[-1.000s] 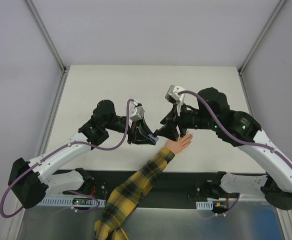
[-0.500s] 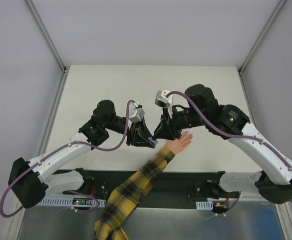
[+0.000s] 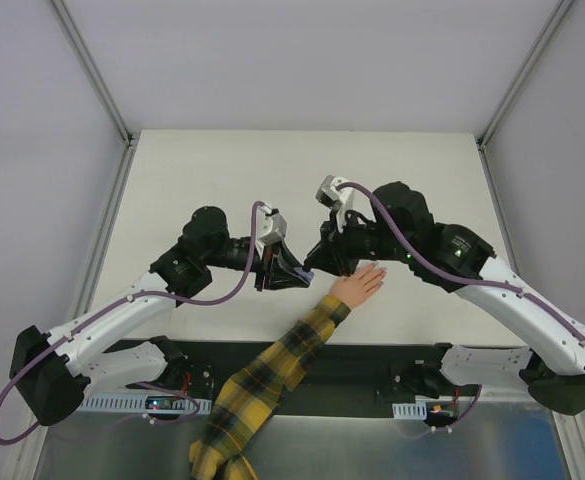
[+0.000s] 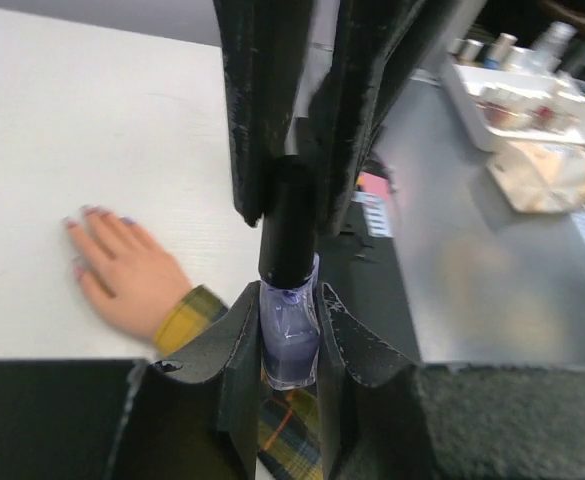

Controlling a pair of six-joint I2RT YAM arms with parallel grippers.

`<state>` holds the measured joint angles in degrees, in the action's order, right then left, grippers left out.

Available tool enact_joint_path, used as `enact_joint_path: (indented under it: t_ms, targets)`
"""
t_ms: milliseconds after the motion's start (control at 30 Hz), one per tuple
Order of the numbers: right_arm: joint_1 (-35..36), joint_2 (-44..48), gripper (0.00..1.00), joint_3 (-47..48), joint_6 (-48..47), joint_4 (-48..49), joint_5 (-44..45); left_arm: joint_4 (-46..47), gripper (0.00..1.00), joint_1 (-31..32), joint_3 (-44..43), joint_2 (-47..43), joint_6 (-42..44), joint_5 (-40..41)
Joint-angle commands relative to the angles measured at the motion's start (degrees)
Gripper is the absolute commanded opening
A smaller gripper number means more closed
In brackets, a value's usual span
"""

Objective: Paint the nails

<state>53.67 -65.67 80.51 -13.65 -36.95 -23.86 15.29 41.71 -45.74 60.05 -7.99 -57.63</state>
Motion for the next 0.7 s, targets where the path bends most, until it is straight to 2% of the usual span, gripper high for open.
enact_joint_path:
  t_ms: [0, 33, 67, 100, 167, 300, 400, 433, 500, 533, 600, 667]
  targets:
    - [7.2, 0.6, 0.01, -7.3, 43.0, 2.1, 37.1, 2.9, 0.0, 0.2, 1.2, -6.0, 5.9, 26.1]
    - [11.4, 5.7, 0.01, -16.4, 45.2, 11.0, 45.8, 2.9, 0.0, 0.3, 1.8, -7.0, 6.7, 29.6]
    - [14.7, 6.2, 0.01, -17.2, 47.8, 14.3, 51.3, 2.8, 0.0, 0.2, 1.9, -7.2, 7.0, 29.7]
    - [17.0, 5.6, 0.01, -15.8, 49.0, 12.3, 54.8, 2.8, 0.0, 0.3, 1.9, -7.2, 7.3, 29.2]
    - [16.7, 1.4, 0.01, -9.5, 47.8, 7.4, 58.6, 2.9, 0.0, 0.3, 1.5, -6.3, 6.4, 26.3]
    - [16.4, 1.4, 0.01, -7.0, 42.5, 8.8, 57.4, 3.1, 0.0, 0.4, 0.1, -4.2, 5.3, 19.9]
    - [16.3, 3.4, 0.28, -6.7, 38.7, 8.4, 56.7, 3.1, 0.0, 0.4, -0.6, -3.5, 5.1, 15.7]
    - [16.2, 4.1, 0.43, -6.5, 34.7, 8.5, 55.4, 3.1, 0.0, 0.4, -0.8, -3.4, 4.9, 14.3]
    - [16.2, 5.9, 0.54, -5.4, 29.5, 7.9, 54.2, 3.2, 0.0, 0.3, -1.5, -3.1, 4.8, 10.5]
    - [16.1, 6.3, 0.64, -4.7, 27.0, 7.2, 53.3, 3.2, 0.0, 0.4, -1.6, -2.8, 4.6, 9.4]
    - [14.9, 7.9, 0.72, -3.5, 19.0, 6.1, 50.8, 3.5, 0.0, 0.4, -2.2, -2.3, 3.6, 4.9]
    - [10.9, 9.1, 0.77, -3.3, 10.7, 5.8, 38.3, 4.0, 0.0, 0.3, -3.4, -0.7, 2.5, -0.2]
